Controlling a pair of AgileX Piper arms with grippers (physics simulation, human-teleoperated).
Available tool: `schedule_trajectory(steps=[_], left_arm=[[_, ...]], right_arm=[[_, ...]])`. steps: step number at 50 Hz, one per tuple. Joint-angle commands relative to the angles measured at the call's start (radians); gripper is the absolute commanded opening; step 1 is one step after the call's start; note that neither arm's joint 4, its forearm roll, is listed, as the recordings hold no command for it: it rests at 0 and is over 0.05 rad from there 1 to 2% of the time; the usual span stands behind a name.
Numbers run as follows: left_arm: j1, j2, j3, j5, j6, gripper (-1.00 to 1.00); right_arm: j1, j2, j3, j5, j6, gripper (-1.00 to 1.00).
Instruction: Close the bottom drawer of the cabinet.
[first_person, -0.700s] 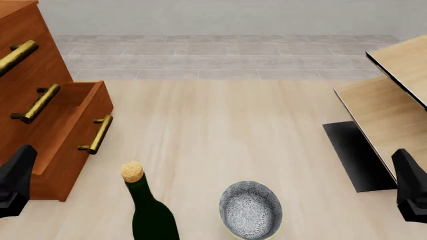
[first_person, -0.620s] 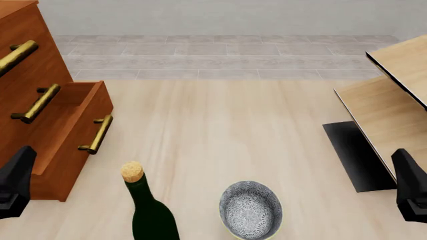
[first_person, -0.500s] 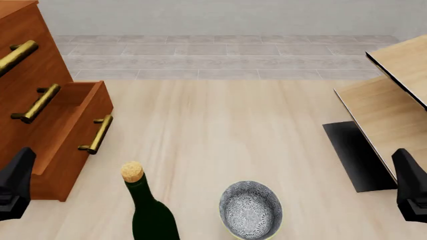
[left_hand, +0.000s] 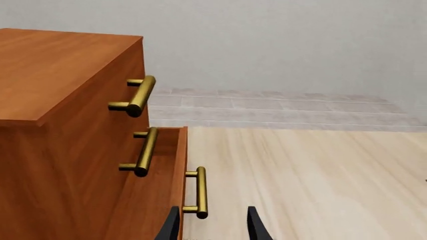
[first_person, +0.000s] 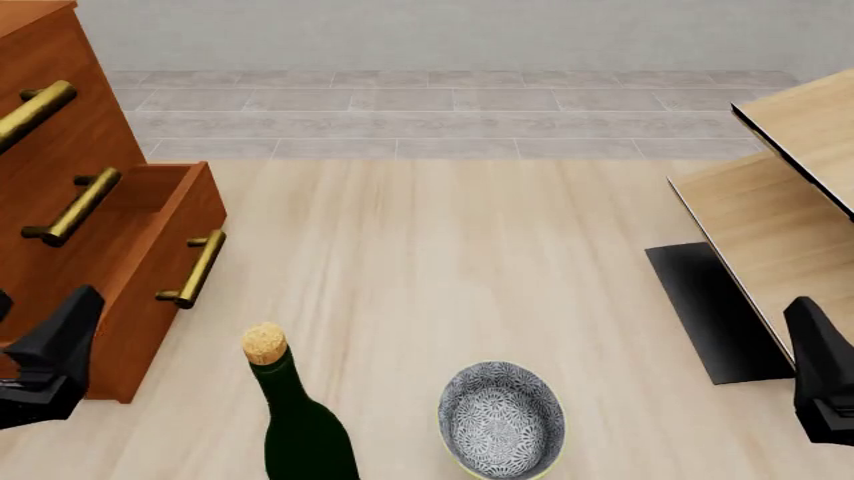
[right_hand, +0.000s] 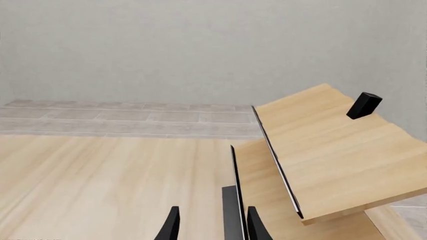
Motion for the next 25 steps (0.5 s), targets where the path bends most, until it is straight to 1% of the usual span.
schedule_trajectory(steps=[1, 3, 5, 9, 14, 15, 16, 18, 25], left_arm=[[-0.059, 0.202, 0.002, -0.148, -0.051, 1.0], [-0.064, 0.233, 0.002, -0.175, -0.055, 1.0], [-0.075, 0.298, 0.002, -0.229, -0.062, 1.0], [-0.122, 0.38, 0.002, -0.297, -0.066, 1.0], [-0.135, 0.47, 0.002, -0.373, -0.096, 1.0], [-0.137, 0.498, 0.002, -0.398, -0.098, 1.0], [-0.162, 0.639, 0.002, -0.516, -0.15, 1.0], [-0.161, 0.721, 0.002, -0.592, -0.164, 1.0], [-0.179, 0.865, 0.002, -0.721, -0.164, 1.0]], right_arm=[[0.007, 0.001, 0.001, -0.001, -0.006, 1.0], [0.008, 0.001, 0.002, -0.002, -0.005, 1.0], [0.008, 0.001, 0.002, -0.002, -0.005, 1.0], [0.011, 0.001, -0.001, 0.003, -0.004, 1.0], [0.014, 0.002, 0.001, 0.001, -0.003, 1.0], [0.014, 0.002, 0.0, 0.003, -0.003, 1.0], [0.017, 0.002, -0.001, 0.005, -0.004, 1.0], [0.018, 0.003, 0.0, 0.003, -0.005, 1.0], [0.018, 0.004, 0.003, -0.001, -0.007, 1.0]])
